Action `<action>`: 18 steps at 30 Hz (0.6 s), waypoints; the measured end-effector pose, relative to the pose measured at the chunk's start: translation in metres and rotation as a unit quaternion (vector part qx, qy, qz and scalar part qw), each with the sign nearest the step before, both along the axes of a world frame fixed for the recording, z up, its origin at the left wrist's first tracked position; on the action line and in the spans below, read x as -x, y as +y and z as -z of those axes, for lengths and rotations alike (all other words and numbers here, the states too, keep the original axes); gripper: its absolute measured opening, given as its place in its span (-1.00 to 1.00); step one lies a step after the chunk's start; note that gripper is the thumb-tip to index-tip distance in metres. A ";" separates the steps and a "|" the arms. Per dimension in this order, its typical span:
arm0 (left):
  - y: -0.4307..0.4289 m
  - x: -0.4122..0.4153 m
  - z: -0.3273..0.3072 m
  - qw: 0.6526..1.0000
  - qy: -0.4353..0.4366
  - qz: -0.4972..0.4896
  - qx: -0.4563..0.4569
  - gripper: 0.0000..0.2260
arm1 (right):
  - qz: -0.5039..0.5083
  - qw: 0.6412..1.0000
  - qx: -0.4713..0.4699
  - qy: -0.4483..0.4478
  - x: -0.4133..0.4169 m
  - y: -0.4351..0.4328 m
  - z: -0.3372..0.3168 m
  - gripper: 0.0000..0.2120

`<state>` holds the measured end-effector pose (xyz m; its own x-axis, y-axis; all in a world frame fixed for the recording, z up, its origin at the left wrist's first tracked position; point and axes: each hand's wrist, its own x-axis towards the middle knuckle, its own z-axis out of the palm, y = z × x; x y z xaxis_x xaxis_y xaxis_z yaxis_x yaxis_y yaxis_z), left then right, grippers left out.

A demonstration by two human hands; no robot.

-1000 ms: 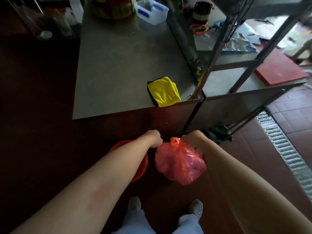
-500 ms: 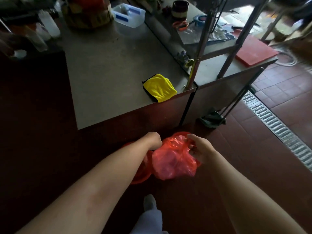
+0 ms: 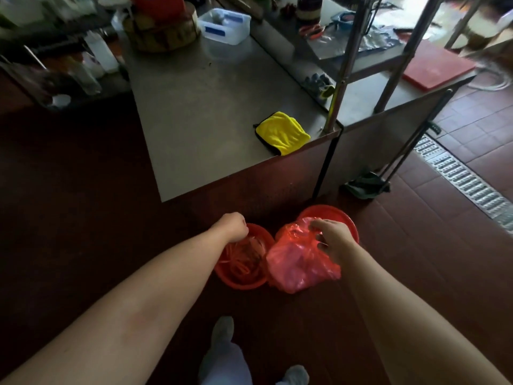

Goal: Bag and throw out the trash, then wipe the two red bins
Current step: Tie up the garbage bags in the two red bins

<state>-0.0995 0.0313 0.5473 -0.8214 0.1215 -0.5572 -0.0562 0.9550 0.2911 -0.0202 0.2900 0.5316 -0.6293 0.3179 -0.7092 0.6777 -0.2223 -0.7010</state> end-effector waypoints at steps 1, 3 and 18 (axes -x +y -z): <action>-0.003 0.004 0.003 1.000 -0.002 -0.001 -0.008 -0.83 | 0.006 1.000 -0.004 -0.006 -0.002 -0.004 0.004 -0.95; -0.011 0.013 0.009 1.000 -0.014 0.005 -0.017 -0.82 | 0.028 0.999 -0.017 -0.020 -0.005 -0.013 0.014 -0.96; -0.109 0.066 0.140 0.982 -0.075 0.158 0.068 -0.77 | 0.291 0.937 -0.081 -0.176 -0.078 -0.144 0.151 -0.84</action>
<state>-0.1658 -0.0774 0.4069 -0.6623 0.2726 -0.6979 0.2168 0.9613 0.1698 0.0574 0.1463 0.3806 -0.0520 0.6557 -0.7533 0.6706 -0.5360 -0.5128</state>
